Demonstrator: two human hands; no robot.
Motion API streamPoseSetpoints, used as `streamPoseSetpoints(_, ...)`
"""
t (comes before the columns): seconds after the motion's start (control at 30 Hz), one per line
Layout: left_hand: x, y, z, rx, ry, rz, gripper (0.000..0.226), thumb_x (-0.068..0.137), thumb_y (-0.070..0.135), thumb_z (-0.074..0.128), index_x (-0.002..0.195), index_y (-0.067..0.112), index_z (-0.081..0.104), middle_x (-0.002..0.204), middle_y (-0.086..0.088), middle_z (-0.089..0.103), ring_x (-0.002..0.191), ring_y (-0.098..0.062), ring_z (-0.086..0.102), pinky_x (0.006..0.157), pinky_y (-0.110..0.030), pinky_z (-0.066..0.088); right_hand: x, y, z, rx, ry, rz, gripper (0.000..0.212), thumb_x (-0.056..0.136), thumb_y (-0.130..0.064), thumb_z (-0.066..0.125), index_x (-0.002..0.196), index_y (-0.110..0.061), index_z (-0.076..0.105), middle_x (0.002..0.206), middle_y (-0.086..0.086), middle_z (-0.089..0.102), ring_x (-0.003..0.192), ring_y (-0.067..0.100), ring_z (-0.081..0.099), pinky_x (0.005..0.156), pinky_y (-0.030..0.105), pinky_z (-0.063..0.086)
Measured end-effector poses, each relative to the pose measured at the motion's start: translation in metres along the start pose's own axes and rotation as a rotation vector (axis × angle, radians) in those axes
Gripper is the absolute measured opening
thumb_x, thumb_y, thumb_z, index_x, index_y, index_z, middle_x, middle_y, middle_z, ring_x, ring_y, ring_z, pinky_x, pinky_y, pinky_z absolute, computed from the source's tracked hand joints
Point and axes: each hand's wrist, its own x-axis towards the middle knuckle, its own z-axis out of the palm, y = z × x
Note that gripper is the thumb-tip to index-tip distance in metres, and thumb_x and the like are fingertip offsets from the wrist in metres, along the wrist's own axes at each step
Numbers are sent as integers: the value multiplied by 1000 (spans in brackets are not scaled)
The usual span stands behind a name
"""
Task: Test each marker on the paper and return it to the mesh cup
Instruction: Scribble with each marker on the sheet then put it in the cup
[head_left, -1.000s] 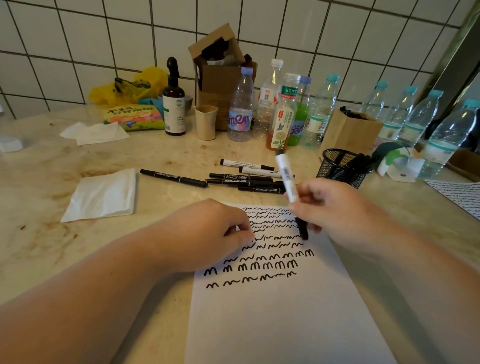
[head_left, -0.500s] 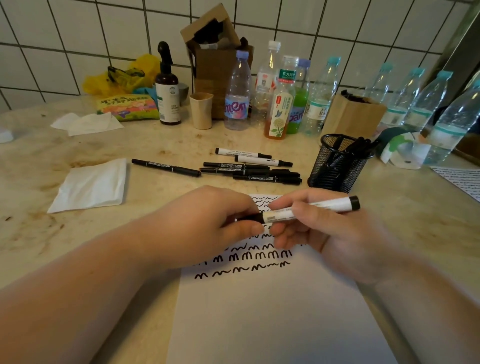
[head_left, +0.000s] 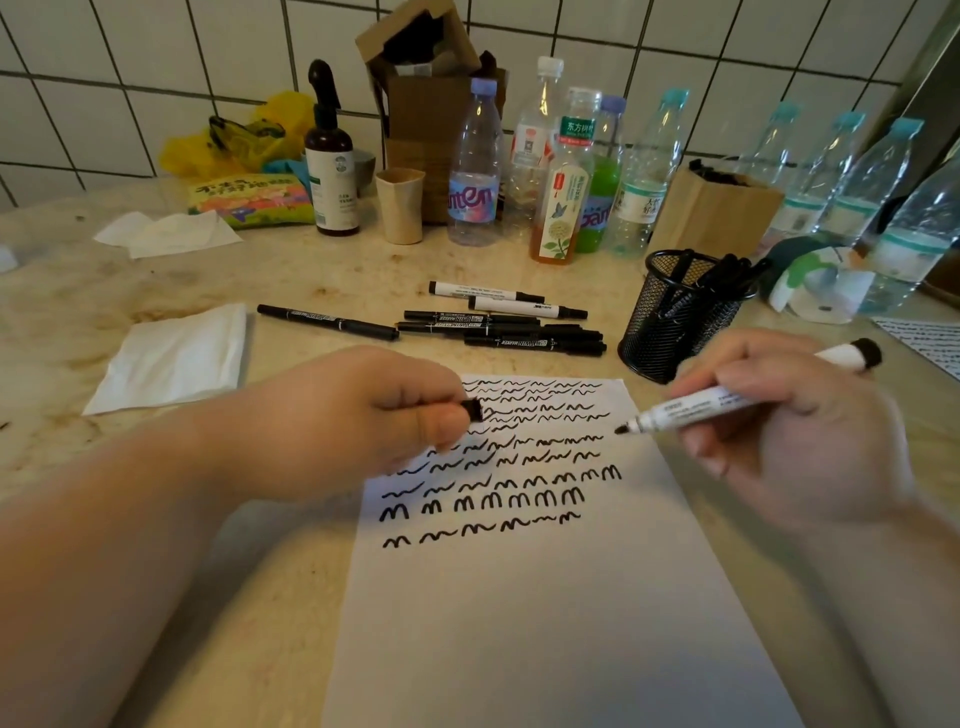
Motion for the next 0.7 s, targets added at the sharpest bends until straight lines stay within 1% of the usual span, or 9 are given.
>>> streamPoseSetpoints(0.03, 1, 0, 0, 19, 40, -6, 25, 89, 47, 49, 70, 35, 59, 54, 11, 50, 49, -3, 43, 54, -23, 38, 0, 1, 0, 6, 13, 18, 20, 58, -22, 70, 63, -2, 73, 43, 16, 55, 36, 23, 48, 36, 18, 36)
streamPoseSetpoints(0.07, 4, 0, 2, 92, 73, -12, 26, 90, 49, 49, 70, 35, 59, 57, 12, 54, 50, -3, 45, 55, -23, 38, 0, 2, 1, -8, 8, 49, 20, 62, -19, 64, 63, -1, 72, 44, 16, 54, 38, 23, 47, 36, 19, 35)
streamPoseSetpoints(0.17, 9, 0, 10, 324, 123, -23, 29, 90, 54, 48, 71, 34, 56, 70, 16, 60, 58, -4, 51, 54, -24, 39, -2, 6, 10, -141, -21, 174, 27, 75, -21, 61, 61, 0, 70, 48, 14, 53, 43, 22, 47, 37, 23, 35)
streamPoseSetpoints(0.23, 9, -3, 12, 357, 126, -39, 30, 89, 58, 48, 76, 33, 58, 75, 15, 62, 63, -7, 55, 56, -26, 43, -4, 6, 9, -237, 21, 236, 30, 78, -22, 58, 58, -1, 67, 48, 13, 50, 44, 22, 44, 38, 24, 34)
streamPoseSetpoints(0.3, 9, -6, 13, 393, 115, -58, 30, 89, 59, 48, 80, 33, 60, 80, 19, 62, 67, -7, 56, 56, -24, 43, -4, 7, 7, -323, 55, 277, 29, 77, -23, 57, 57, -3, 66, 47, 14, 49, 44, 22, 42, 39, 24, 32)
streamPoseSetpoints(0.4, 10, -8, 15, 436, 99, -63, 30, 89, 60, 47, 81, 34, 60, 79, 23, 61, 67, -3, 55, 53, -21, 39, -4, 10, 9, -384, 54, 324, 26, 74, -21, 56, 58, -2, 65, 48, 16, 49, 46, 25, 42, 40, 25, 32)
streamPoseSetpoints(0.53, 11, -9, 16, 448, 88, -71, 28, 90, 60, 48, 78, 37, 58, 72, 19, 61, 63, -3, 55, 52, -19, 35, -4, 14, 12, -409, 49, 348, 25, 72, -19, 57, 59, 0, 64, 53, 22, 51, 49, 28, 42, 42, 26, 33)
streamPoseSetpoints(0.63, 11, -9, 16, 459, 92, -74, 27, 91, 60, 48, 85, 37, 61, 70, 11, 62, 63, -4, 55, 53, -20, 37, -3, 14, 13, -424, 33, 346, 25, 72, -20, 56, 58, 0, 64, 53, 24, 52, 48, 29, 43, 43, 26, 33)
streamPoseSetpoints(0.7, 12, -9, 16, 472, 91, -75, 28, 91, 60, 47, 88, 36, 62, 71, 10, 62, 64, -4, 56, 53, -19, 37, -3, 15, 14, -446, 13, 339, 26, 73, -21, 56, 58, -1, 65, 53, 24, 53, 49, 30, 44, 44, 28, 33)
